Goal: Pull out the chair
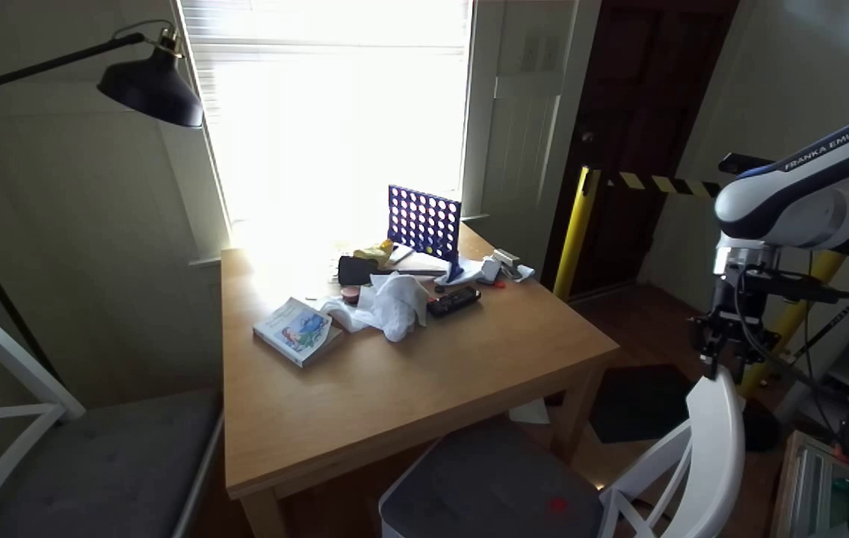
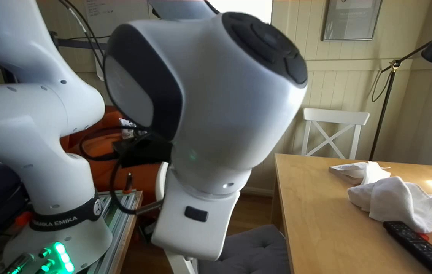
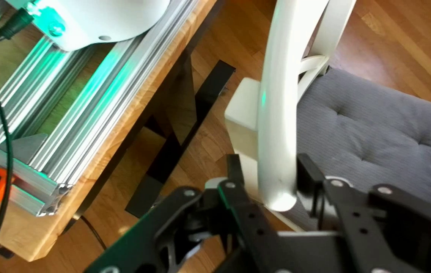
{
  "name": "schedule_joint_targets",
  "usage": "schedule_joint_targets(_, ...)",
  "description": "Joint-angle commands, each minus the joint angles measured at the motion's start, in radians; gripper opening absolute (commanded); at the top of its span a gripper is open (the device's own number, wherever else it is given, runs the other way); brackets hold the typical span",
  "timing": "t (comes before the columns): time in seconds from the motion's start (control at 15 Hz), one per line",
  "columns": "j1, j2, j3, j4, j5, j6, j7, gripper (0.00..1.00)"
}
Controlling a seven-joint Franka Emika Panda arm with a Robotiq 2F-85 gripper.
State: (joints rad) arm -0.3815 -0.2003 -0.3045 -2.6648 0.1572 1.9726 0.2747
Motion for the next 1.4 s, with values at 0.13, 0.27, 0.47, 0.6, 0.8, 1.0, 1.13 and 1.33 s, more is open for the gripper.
schedule_joint_targets(0.13,-0.017,-0.15,0.021,0.047,-0.195,-0.165,0.048,0.88)
schedule_joint_targets(0.27,-0.001,-0.238,0.041,0.035,-0.246,-0.194,-0.014,1.0)
schedule_joint_targets(0.47,0.04,-0.394,0.092,0.003,-0.222,-0.273,-0.073,1.0)
schedule_joint_targets(0.6,0.074,-0.499,0.159,-0.014,-0.217,-0.316,-0.059,1.0)
schedule_joint_targets(0.8,0.153,-0.618,0.275,-0.005,-0.211,-0.399,-0.032,1.0)
schedule_joint_targets(1.0,0.253,-0.651,0.398,0.045,-0.209,-0.441,-0.01,1.0)
schedule_joint_targets(1.13,0.311,-0.653,0.477,0.072,-0.221,-0.414,0.012,1.0)
schedule_joint_targets(1.33,0.337,-0.646,0.485,0.069,-0.215,-0.402,0.019,1.0)
